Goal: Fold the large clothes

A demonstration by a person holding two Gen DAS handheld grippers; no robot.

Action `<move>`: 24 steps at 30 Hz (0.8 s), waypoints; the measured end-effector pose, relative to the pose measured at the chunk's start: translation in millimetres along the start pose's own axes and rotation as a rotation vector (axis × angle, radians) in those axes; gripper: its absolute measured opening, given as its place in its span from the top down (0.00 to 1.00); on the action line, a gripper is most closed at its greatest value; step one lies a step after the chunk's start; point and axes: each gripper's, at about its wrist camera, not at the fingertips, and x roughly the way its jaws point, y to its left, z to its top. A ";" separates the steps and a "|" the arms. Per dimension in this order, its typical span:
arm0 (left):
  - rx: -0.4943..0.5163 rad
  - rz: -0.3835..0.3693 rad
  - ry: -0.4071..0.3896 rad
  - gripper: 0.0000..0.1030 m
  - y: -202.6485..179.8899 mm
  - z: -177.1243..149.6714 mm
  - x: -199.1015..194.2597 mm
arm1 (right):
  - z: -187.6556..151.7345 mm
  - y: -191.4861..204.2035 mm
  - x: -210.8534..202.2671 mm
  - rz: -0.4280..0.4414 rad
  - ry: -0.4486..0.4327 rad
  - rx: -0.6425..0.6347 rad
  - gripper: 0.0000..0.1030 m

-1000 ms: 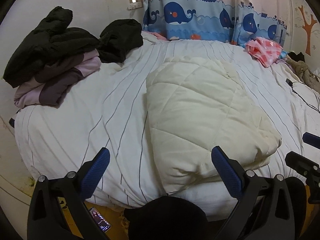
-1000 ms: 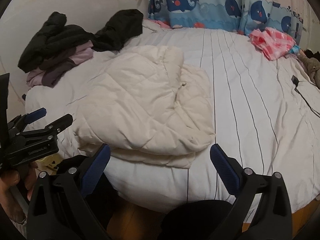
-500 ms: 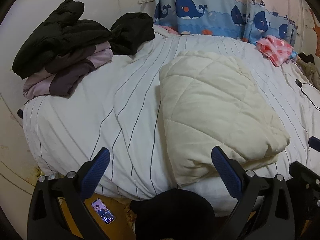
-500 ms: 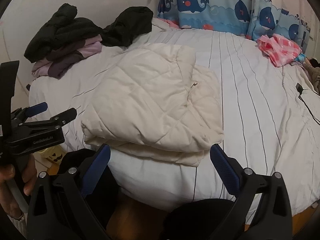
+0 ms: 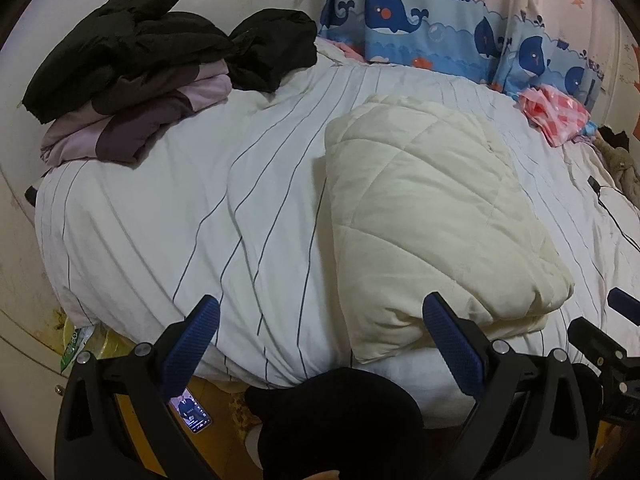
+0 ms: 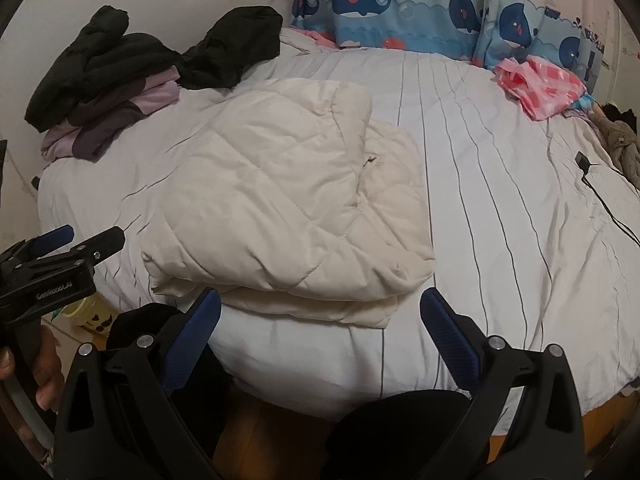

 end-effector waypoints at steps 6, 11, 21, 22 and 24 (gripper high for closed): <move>0.008 -0.001 0.009 0.06 -2.3 0.7 1.1 | -0.6 1.3 1.1 0.012 0.002 0.002 0.07; 0.019 -0.003 0.004 0.06 -5.0 -0.4 -0.2 | -2.0 -1.5 2.5 0.022 0.008 0.013 0.07; 0.019 0.004 -0.002 0.06 -5.9 0.2 -1.1 | -3.1 0.3 2.2 0.029 0.004 0.017 0.07; 0.016 0.005 -0.006 0.06 -5.5 0.4 -1.8 | -2.9 -0.3 2.1 0.029 0.004 0.015 0.07; 0.009 0.005 -0.009 0.06 -4.9 0.6 -3.4 | -2.7 -0.3 1.9 0.031 0.004 0.015 0.07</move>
